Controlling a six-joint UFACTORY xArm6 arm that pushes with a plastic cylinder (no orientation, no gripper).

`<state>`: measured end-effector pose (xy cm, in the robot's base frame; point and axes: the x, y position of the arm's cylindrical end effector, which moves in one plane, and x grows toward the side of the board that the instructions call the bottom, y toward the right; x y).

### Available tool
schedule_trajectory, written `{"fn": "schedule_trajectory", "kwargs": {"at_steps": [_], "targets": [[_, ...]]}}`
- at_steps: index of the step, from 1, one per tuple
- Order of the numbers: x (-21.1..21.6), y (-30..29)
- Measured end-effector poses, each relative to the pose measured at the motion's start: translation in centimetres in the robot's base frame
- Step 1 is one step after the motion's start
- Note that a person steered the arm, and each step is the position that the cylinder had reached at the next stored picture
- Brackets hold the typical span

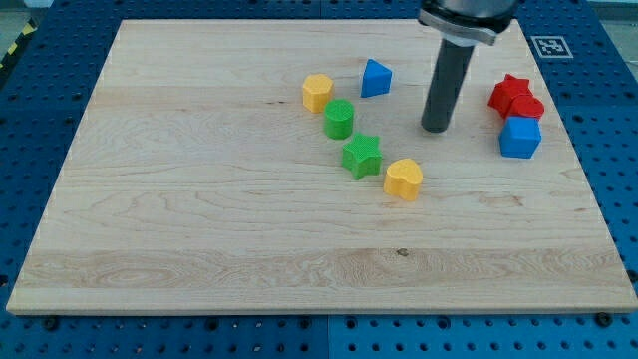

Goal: Slightly push the blue cube towards the right

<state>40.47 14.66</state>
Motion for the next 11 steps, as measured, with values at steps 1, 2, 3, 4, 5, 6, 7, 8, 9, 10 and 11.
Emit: {"fn": "schedule_trajectory", "kwargs": {"at_steps": [1,2,3,4,5,6,7,8,9,10,11], "targets": [[0.2,3.0],[0.4,4.3],[0.4,4.3],[0.7,4.4],[0.7,4.6],[0.7,4.8],[0.7,5.3],[0.7,5.5],[0.7,5.5],[0.7,5.5],[1.3,5.5]]}}
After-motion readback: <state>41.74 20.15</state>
